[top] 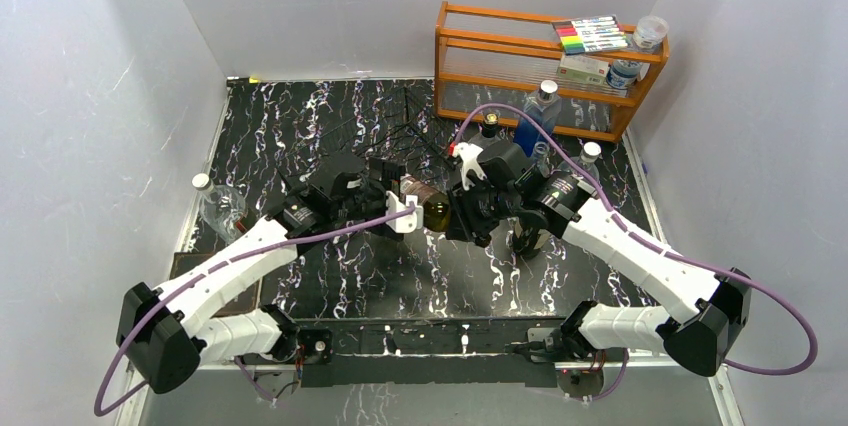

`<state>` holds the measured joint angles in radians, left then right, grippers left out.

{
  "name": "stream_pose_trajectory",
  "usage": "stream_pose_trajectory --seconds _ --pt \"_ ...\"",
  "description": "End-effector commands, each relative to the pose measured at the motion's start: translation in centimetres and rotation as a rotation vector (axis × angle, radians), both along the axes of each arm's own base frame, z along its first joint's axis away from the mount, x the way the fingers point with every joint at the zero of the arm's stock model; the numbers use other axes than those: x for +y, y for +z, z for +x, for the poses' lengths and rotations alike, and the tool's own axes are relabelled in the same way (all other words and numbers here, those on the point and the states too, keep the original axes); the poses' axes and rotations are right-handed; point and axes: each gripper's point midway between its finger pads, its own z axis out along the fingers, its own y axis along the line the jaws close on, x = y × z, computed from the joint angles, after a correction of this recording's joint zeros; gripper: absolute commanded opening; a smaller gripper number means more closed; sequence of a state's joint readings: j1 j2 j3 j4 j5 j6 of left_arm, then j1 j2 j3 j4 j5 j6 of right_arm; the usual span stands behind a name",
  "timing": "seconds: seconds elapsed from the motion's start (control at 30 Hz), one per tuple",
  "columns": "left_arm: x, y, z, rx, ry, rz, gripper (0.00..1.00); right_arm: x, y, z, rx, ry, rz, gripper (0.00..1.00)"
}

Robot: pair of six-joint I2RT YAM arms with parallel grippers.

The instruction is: Put the wine bottle on the wine rack

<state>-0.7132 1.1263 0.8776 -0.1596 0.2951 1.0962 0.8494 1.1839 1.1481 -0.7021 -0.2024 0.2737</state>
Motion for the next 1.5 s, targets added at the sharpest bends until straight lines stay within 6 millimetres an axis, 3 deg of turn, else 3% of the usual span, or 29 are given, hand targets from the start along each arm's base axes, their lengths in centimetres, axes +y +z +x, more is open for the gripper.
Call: stream_pose_trajectory --seconds 0.0,0.07,0.17,0.4,0.5,0.63,1.03,1.47 --pt "1.0 1.5 -0.6 -0.015 0.004 -0.005 0.98 1.1 3.6 0.5 -0.082 0.01 0.1 0.0" --pt "0.8 2.4 -1.4 0.014 0.007 -0.054 0.98 1.0 3.5 0.5 -0.078 0.01 0.097 0.0" --pt "1.0 5.5 -1.9 0.088 0.101 -0.202 0.98 1.2 3.4 0.3 -0.08 0.024 0.113 0.0" --pt "4.4 14.5 0.2 0.266 0.589 -0.654 0.98 1.6 2.5 -0.1 -0.065 0.049 0.128 0.0" --pt "5.3 16.2 0.4 0.307 0.682 -0.765 0.98 2.0 2.0 -0.5 -0.051 0.059 0.139 0.0" --pt "4.7 17.8 -0.3 0.399 0.681 -0.882 0.98 2.4 1.1 -1.4 -0.027 0.067 0.138 0.0" --pt "1.9 18.8 -1.9 0.581 0.581 -0.92 0.98 5.8 -1.2 -3.4 0.013 0.062 0.195 0.0" --pt "3.1 18.8 -0.5 0.547 0.696 -0.927 0.98 9.5 -1.7 -3.4 0.023 0.052 0.262 0.0"
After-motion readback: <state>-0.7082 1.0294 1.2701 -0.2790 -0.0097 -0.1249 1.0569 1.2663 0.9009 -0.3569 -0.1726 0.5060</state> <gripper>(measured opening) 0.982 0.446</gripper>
